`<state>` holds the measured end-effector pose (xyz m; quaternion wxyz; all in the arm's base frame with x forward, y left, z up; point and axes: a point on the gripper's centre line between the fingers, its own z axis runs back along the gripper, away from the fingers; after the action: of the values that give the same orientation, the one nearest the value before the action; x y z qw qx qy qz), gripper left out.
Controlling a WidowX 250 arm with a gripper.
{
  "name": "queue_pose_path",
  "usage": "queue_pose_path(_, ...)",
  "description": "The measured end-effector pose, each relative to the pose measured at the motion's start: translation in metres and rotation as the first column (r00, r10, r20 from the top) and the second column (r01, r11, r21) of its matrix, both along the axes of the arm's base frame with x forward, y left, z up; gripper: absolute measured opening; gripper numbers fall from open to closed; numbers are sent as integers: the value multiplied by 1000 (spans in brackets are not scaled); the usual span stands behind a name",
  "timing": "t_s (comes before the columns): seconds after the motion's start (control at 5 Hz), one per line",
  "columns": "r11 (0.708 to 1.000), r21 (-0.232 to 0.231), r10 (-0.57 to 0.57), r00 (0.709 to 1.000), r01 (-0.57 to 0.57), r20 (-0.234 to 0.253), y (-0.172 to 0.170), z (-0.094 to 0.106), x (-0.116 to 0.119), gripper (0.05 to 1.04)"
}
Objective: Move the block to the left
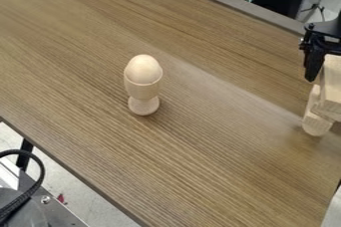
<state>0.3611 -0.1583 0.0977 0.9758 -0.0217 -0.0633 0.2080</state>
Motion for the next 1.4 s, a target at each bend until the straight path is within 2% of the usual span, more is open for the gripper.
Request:
queue_pose_path(0.2,1000,7,1,1000,-1,-24,0,-11,-1,665)
queue_pose_path(0.4,1000,15,1,999,0,-40,1,-18,-2,606)
queue_pose_path(1.2,999,22,26,998,-25,-50,9,-18,-6,606)
queue_pose_path(1.4,996,-41,75,995,-78,-70,35,-14,-12,606)
